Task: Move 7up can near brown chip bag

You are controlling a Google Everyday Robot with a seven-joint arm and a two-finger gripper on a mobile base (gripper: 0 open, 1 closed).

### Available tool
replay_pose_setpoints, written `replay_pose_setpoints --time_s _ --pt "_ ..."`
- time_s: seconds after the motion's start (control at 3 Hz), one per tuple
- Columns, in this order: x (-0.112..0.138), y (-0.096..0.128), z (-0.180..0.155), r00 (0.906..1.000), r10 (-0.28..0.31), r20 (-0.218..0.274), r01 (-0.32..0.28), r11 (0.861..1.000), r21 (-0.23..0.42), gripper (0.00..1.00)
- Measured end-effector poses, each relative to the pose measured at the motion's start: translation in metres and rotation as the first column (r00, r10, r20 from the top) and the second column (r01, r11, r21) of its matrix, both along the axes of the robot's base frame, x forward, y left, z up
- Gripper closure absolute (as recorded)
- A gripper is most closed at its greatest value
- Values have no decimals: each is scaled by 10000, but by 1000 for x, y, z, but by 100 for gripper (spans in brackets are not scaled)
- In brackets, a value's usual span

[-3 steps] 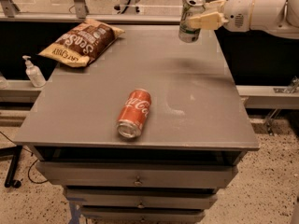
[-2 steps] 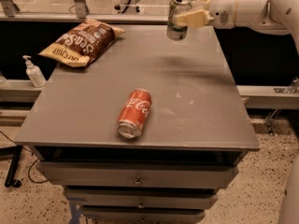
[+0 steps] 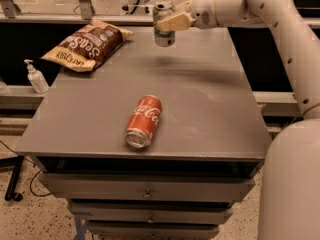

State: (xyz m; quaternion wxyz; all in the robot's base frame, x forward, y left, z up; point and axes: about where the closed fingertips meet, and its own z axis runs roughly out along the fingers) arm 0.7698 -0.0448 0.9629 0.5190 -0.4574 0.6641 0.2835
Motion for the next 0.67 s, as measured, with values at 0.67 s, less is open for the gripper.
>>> replay_pose_setpoints --time_s 0.67 --pt "21 57 -33 9969 142 -776 -142 9999 6 100"
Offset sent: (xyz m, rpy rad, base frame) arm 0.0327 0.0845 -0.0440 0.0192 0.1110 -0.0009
